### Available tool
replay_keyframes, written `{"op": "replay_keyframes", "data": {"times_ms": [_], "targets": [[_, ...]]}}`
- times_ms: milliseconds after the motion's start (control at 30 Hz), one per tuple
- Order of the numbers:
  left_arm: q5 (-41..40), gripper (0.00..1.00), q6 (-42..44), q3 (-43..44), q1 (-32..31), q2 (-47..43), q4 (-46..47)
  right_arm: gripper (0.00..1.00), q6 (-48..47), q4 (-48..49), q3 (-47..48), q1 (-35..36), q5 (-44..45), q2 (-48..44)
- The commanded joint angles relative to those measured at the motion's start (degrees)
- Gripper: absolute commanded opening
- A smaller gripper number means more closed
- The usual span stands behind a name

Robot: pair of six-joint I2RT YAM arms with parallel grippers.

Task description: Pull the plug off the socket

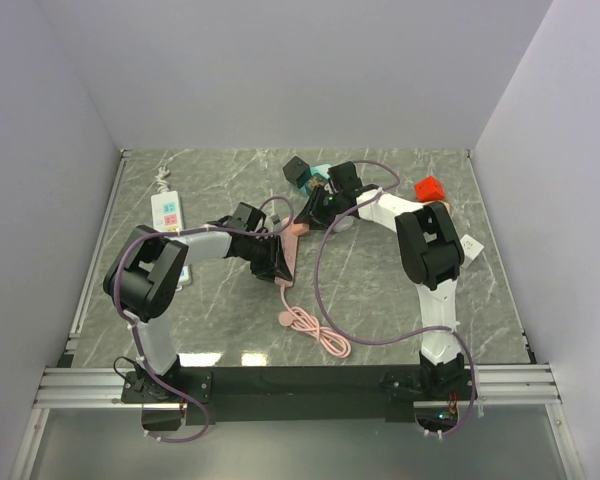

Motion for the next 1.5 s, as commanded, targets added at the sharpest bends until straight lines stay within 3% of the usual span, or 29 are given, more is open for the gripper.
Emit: {"op": "replay_keyframes", "data": {"times_ms": [0, 100, 167, 200, 300, 400, 500, 700, 767, 933, 1133, 1267, 1467], "targets": [[-0.7, 0.01, 0.3, -0.2, -1.2, -1.8, -0.5, 0.21, 0.6, 3.0, 0.4, 0.7, -2.7, 0.2], [-1.5, 0.01, -0.1, 0.0, -1.2, -1.7, 0.2, 0.11, -0.4, 2.8, -0.9, 0.7, -3.4, 0.0], [-2.4, 0.21, -0.4, 0.0, -1.2, -2.0, 0.6, 0.04, -2.0, 2.1, -1.3, 0.8, -3.8, -0.5], [-3.7, 0.39, -0.4, 0.0, -1.2, -2.5, 0.9, 0.02, -2.5, 1.7, -1.6, 0.8, -3.8, -1.0], [-5.5, 0.56, -0.4, 0.4, -1.1, -4.4, 1.4, 0.0, -5.8, -1.1, -1.4, 0.7, -4.0, -1.4], [-6.6, 0.65, -0.2, 1.0, -0.9, -5.1, 2.7, 0.0, -8.2, -3.1, -1.5, 0.6, -6.2, -1.5], [-6.8, 0.67, 0.3, 2.6, -0.8, -3.6, 3.3, 0.0, -9.5, -3.7, -2.1, 0.6, -8.7, -1.8], [-6.8, 0.56, 1.1, 5.7, -0.4, 1.3, 3.4, 0.0, -10.3, -3.6, -3.3, 0.8, -12.9, -3.1], [-6.6, 0.44, 1.1, 6.5, -0.4, 3.0, 3.6, 0.0, -9.8, -3.1, -3.9, 0.8, -13.5, -3.6], [-7.5, 0.01, 0.4, 6.9, -0.4, 4.5, 4.1, 0.0, -8.8, -2.4, -5.0, 1.0, -15.0, -5.1], [-11.1, 0.01, -0.3, 5.7, -0.2, 4.9, 2.4, 0.0, -10.2, -4.7, -4.8, -0.1, -14.8, -6.8], [-13.3, 0.01, -1.7, 3.5, -0.1, 4.5, 2.1, 0.0, -11.8, -6.5, -4.9, -2.6, -20.3, -8.7], [-14.7, 0.01, -3.6, 0.1, 0.8, 3.5, 3.0, 0.0, -15.0, -7.8, -8.2, -11.3, -26.0, -13.5]]}}
